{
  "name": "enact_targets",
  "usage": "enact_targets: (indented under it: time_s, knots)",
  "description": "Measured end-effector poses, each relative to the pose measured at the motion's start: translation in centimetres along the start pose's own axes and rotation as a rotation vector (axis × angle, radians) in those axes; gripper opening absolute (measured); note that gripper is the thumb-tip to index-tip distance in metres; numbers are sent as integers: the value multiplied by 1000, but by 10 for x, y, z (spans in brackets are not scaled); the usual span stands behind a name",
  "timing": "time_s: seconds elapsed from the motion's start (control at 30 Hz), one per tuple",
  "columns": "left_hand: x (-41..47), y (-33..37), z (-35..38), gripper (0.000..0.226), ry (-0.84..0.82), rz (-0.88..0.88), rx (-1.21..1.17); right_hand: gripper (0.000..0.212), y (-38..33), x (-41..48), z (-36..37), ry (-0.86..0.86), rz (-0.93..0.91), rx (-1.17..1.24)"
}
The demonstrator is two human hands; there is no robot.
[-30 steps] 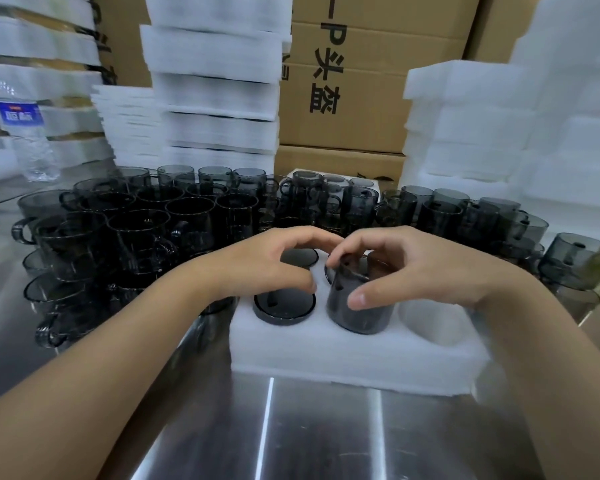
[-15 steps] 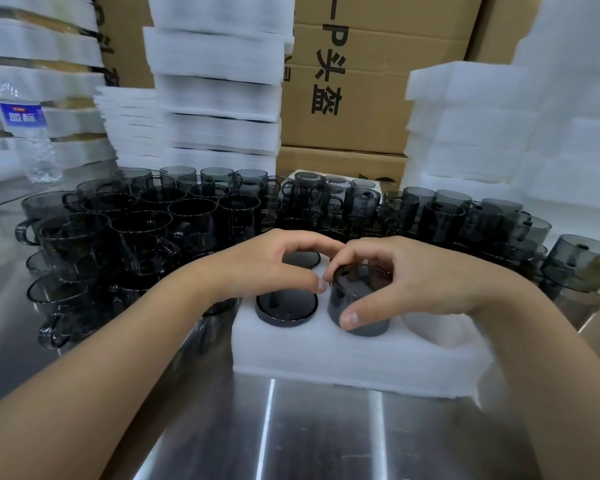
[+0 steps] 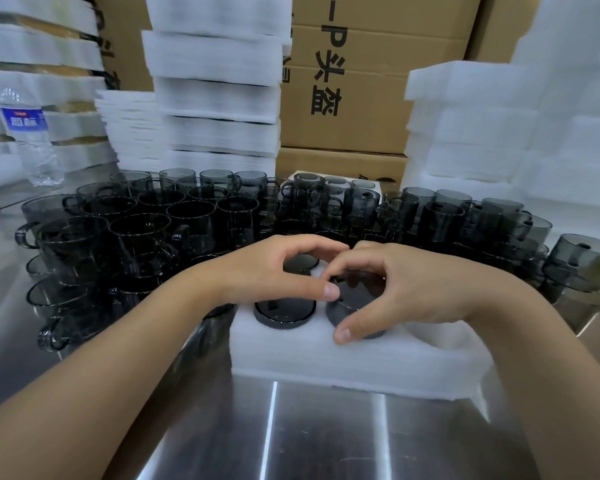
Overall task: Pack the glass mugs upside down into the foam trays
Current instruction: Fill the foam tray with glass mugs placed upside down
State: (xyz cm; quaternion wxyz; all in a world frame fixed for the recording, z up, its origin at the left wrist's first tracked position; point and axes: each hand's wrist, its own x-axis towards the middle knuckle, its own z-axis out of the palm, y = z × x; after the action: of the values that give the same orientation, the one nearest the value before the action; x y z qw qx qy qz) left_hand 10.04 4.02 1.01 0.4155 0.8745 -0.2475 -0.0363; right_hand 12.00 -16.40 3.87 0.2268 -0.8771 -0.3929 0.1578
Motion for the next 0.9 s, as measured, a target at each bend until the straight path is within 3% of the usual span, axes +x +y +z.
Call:
enact_targets:
  time_s: [0.33, 0.47, 0.57, 0.73, 0.9]
  knots:
    - [2, -3, 0, 62, 7, -3, 25, 52, 5, -2, -4, 3, -28, 1]
    - [3, -7, 0, 66, 10, -27, 34, 45, 18, 4, -8, 456, 67, 259]
    - [2, -8, -1, 79, 30, -70, 42, 35, 21, 12, -2, 658, 96, 81]
    - [1, -4, -2, 108, 47, -140, 168, 36, 11, 17, 11, 577, 85, -147]
    - [0, -2, 0, 112, 31, -167, 216, 40, 12, 17, 11, 536, 73, -214]
